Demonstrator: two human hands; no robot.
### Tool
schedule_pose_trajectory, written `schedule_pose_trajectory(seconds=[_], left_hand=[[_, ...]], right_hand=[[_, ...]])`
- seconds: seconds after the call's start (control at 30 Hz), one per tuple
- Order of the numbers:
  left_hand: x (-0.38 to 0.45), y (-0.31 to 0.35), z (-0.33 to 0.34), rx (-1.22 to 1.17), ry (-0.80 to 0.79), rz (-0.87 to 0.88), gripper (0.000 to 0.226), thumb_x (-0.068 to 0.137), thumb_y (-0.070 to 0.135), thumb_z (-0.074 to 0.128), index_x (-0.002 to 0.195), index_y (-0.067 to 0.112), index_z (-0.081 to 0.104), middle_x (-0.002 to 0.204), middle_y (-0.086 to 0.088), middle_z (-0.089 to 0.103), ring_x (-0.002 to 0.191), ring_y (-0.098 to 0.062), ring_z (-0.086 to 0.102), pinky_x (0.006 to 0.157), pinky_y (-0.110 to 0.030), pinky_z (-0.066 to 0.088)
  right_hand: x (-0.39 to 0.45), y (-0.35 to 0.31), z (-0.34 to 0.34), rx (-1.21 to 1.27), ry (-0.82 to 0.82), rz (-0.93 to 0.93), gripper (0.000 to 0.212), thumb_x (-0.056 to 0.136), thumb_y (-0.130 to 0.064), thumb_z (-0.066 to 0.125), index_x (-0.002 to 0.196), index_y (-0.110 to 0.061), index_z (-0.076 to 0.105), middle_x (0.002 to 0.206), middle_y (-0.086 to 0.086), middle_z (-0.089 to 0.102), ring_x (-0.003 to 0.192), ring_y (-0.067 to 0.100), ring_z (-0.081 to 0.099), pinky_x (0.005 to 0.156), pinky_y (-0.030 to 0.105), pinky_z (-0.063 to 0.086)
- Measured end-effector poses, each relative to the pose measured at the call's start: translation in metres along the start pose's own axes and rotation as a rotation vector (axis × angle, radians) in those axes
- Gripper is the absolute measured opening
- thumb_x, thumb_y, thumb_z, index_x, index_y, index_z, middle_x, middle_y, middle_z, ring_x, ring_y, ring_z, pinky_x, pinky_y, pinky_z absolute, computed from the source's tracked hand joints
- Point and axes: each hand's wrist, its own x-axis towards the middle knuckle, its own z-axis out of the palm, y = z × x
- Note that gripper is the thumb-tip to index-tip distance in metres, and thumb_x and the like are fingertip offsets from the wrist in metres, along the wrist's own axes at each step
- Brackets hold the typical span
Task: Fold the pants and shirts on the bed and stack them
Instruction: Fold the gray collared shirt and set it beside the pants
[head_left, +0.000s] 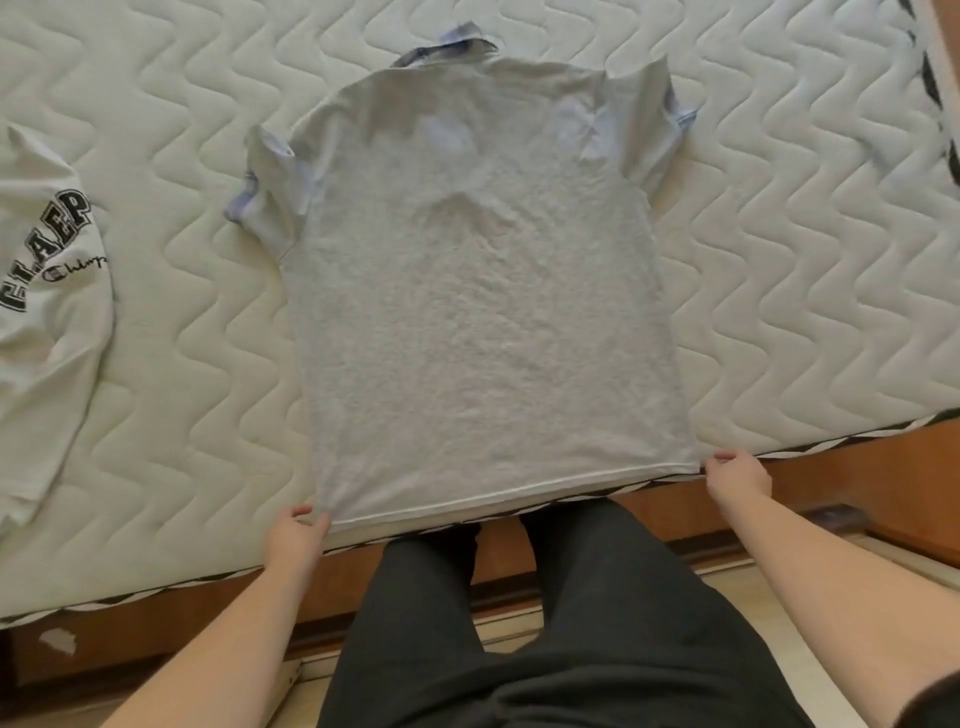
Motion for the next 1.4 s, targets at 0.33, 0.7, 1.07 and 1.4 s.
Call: schedule_pose_trajectory(seconds=[0.33,0.7,1.07,1.4], left_hand=[[-0.007,0.174,0.03,0.002,-0.064,0.414,0.02,0.091,0.018,0.064,0.109,0.01,0.065,0.09,-0.005,0.063,0.079,-0.022,0.06,0.066,-0.031,0.045],[-0.022,0.417,0.088,0.33,-0.079,1.059,0.042,0.098,0.025,0.054,0.139,0.017,0.051,0.143,-0.003,0.051,0.132,-0.023,0.045,0.108,-0.033,0.033],[0.004,0.579,0.168,0.689,0.063,1.32,0.062,0.103,0.045,0.031,0.158,0.026,0.01,0.166,0.005,0.003,0.152,-0.014,-0.002,0.122,-0.038,-0.003],[0.032,0.59,0.206,0.622,0.267,1.431,0.068,0.098,0.049,0.021,0.158,0.02,0.007,0.166,0.002,0.005,0.15,-0.006,-0.004,0.123,-0.034,-0.002]], right_hand=[[0.013,-0.111,-0.001,0.317,-0.062,-0.255,0.031,0.094,-0.022,0.059,0.123,-0.01,0.059,0.114,0.012,0.066,0.092,0.025,0.06,0.079,0.033,0.046],[0.081,-0.25,-0.019,0.66,-0.128,-0.342,0.048,0.093,-0.026,0.064,0.136,-0.012,0.047,0.118,0.003,0.063,0.111,0.024,0.061,0.103,0.044,0.045],[0.165,-0.381,-0.05,0.949,-0.218,-0.313,0.072,0.088,-0.025,0.071,0.147,-0.009,0.033,0.138,0.006,0.056,0.12,0.02,0.058,0.107,0.043,0.044],[0.185,-0.391,-0.051,0.886,-0.022,-0.277,0.013,0.082,-0.026,0.074,0.086,-0.018,0.066,0.084,0.0,0.069,0.079,0.018,0.065,0.075,0.033,0.055]])
